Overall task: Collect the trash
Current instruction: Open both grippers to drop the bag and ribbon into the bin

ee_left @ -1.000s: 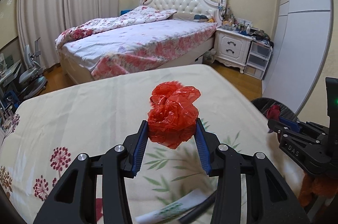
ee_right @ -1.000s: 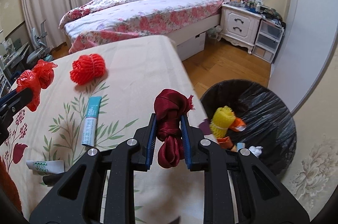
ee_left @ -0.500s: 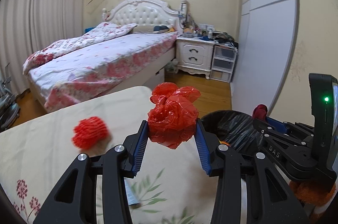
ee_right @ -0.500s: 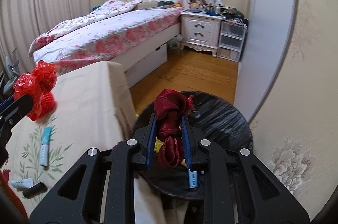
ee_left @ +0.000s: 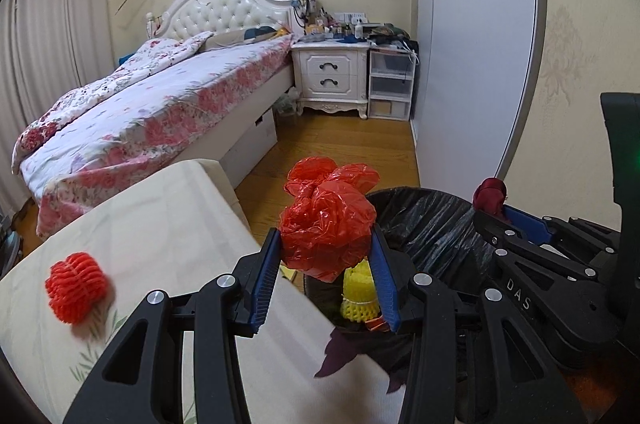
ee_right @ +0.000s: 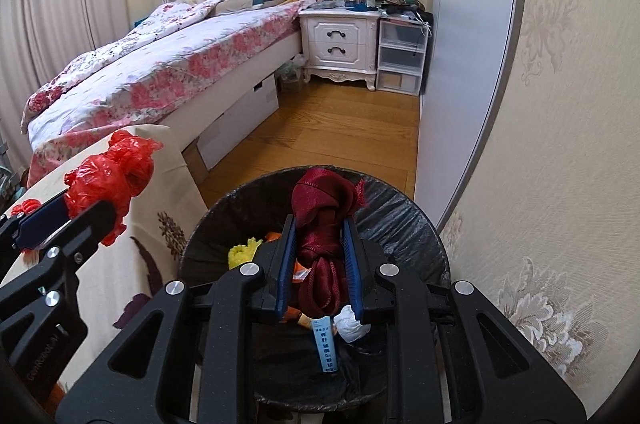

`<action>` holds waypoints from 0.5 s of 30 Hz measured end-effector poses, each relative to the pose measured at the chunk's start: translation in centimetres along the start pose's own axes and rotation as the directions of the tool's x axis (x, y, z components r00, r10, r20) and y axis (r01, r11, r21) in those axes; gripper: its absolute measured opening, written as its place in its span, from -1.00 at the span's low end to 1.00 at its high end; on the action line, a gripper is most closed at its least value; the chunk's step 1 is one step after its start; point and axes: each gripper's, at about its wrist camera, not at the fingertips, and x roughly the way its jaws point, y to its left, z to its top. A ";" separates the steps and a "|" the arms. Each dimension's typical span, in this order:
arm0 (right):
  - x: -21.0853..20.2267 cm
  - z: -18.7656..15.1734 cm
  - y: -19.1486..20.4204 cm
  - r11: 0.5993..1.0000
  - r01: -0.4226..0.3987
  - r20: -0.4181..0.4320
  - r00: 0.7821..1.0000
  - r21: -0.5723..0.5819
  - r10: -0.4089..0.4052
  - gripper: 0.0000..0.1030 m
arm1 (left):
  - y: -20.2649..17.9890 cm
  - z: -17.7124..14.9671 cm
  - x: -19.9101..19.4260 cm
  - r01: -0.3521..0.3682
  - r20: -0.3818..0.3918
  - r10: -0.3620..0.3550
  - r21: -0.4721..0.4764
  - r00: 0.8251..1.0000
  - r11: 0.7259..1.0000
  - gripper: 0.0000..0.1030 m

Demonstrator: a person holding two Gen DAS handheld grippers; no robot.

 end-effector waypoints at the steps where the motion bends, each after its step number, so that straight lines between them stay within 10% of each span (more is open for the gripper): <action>1: 0.2 0.0 -0.1 1.000 0.002 -0.005 1.000 0.005 -0.002 -0.57 | -0.1 0.1 0.5 0.000 -0.007 0.000 0.004 1.000 1.000 -0.15; 15: 1.1 -0.3 -0.6 0.999 0.037 0.000 0.999 0.028 -0.037 -0.24 | -0.1 0.4 3.3 0.006 -0.060 -0.006 -0.008 0.998 1.000 0.20</action>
